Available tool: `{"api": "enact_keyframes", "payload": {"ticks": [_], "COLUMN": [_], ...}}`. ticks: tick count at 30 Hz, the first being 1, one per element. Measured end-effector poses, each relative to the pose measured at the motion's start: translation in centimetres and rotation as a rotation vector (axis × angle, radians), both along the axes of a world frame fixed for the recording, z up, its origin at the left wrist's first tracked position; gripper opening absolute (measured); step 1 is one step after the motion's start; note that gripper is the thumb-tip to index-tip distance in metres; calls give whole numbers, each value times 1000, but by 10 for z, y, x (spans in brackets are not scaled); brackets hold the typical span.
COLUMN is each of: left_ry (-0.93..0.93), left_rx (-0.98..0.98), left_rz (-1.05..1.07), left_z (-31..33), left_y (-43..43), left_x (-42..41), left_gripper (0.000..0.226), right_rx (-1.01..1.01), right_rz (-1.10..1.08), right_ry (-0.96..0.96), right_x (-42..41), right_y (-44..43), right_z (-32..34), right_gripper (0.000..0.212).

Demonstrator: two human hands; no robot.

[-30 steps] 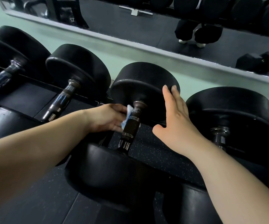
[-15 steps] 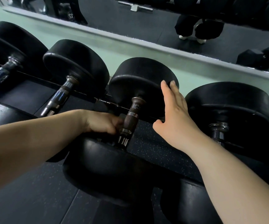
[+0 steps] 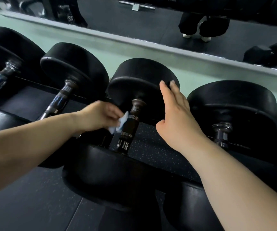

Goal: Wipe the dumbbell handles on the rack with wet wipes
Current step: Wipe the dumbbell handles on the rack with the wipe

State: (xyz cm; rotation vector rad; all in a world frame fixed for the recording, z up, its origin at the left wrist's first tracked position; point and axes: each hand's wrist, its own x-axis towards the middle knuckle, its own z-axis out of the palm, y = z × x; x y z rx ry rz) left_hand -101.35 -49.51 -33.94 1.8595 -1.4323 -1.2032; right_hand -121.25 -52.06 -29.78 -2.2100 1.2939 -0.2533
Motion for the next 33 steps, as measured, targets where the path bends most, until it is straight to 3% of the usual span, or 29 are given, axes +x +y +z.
{"api": "enact_keyframes", "payload": {"ticks": [2, 4, 11, 16, 20, 22, 26, 28, 33], "left_ry": [-93, -211, -401, -425, -411, -445, -426, -401, -367], "left_rx": [-240, -332, -218, -384, -364, -343, -383, -367, -208], "left_rz": [85, -23, -395, -221, -430, -529, -296, -195, -346], "left_z": [6, 9, 16, 10, 10, 12, 13, 14, 14], "left_y": [-1, -3, 3, -9, 4, 7, -12, -17, 7], "left_x": [-3, -10, -11, -13, -12, -12, -19, -22, -17], "left_gripper": [23, 22, 18, 18, 46, 45, 15, 16, 22], "right_rx": [-8, -4, 32, 38, 42, 48, 39, 29, 60], "right_rz": [-3, 2, 12, 19, 23, 20, 19, 23, 35], "right_ry": [2, 3, -7, -6, -12, -11, -11, -11, -46], "right_x": [0, 0, -1, -2, -2, -1, -1, -2, -3], "right_y": [1, 2, 1, 2, 3, 3, 3, 3, 1], "right_z": [0, 0, 3, 4, 5, 6, 6, 5, 4], "right_gripper": [86, 86, 84, 84, 84, 83, 81, 81, 81]}}
